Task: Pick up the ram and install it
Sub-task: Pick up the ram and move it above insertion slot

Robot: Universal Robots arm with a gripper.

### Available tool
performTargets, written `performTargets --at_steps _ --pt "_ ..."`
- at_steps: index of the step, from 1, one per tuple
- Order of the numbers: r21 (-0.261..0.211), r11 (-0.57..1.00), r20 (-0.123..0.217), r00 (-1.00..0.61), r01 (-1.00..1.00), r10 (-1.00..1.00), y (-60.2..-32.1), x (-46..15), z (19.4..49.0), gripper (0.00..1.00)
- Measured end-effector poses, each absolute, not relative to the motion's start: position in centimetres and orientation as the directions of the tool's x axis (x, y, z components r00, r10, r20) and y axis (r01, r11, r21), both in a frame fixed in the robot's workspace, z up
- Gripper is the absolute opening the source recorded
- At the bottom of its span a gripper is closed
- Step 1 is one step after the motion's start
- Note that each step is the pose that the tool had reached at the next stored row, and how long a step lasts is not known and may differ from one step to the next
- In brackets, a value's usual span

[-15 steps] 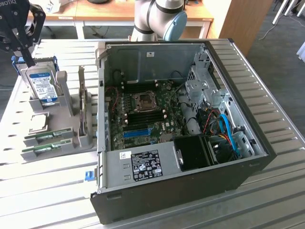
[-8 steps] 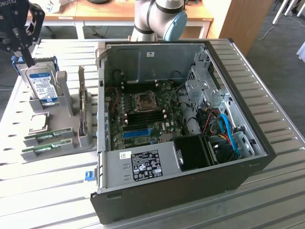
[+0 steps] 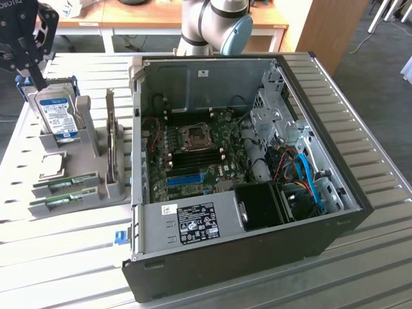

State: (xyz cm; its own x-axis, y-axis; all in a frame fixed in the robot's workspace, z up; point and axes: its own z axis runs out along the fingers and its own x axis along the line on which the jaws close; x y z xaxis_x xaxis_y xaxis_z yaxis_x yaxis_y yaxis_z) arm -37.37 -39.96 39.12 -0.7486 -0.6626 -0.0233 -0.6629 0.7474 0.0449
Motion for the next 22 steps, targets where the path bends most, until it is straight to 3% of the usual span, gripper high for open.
performTargets --at_steps 22 --pt "0.045 0.464 -0.023 -0.465 -0.885 -0.885 -39.96 -37.36 39.13 0.11"
